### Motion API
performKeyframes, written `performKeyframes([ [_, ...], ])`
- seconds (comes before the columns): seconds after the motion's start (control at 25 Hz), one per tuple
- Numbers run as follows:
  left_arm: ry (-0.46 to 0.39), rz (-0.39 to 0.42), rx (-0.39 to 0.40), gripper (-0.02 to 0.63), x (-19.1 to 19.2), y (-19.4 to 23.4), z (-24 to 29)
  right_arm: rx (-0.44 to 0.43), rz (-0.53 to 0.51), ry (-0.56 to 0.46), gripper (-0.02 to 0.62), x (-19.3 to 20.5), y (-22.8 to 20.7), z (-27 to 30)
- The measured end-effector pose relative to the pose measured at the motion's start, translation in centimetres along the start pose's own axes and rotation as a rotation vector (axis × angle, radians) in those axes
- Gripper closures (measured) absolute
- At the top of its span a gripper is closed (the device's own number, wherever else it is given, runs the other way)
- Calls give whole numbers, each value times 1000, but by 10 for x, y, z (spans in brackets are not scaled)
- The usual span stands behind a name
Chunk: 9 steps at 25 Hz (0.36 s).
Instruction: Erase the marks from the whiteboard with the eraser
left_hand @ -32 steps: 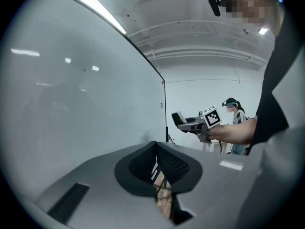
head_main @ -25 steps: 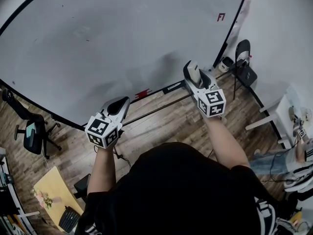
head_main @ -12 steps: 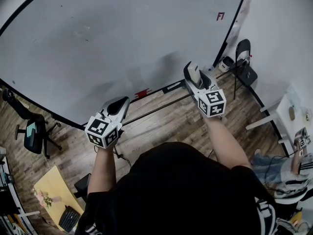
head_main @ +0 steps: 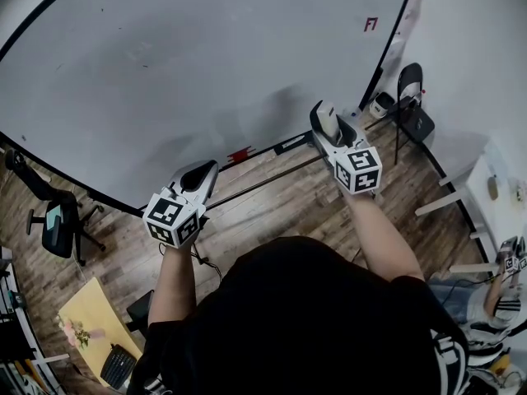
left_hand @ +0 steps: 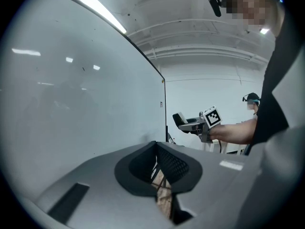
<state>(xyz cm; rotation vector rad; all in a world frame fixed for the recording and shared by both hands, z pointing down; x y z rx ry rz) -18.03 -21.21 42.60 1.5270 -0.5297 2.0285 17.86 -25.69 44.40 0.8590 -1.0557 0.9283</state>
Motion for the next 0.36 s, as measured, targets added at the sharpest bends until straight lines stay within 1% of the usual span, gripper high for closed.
performKeyframes([
  [0.36,0,10,6,594,-2,-3,1,-5,-2,4,339,1,0,-2],
])
Point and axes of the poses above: the fingertips, and each gripper's own axes: z forward along the fingers, y to its left, x out of its underside, the point moved 8 cm from there along -z, backward along the fingers, and after that the axes turned 6 degrees about y, right-handed, at the moved point
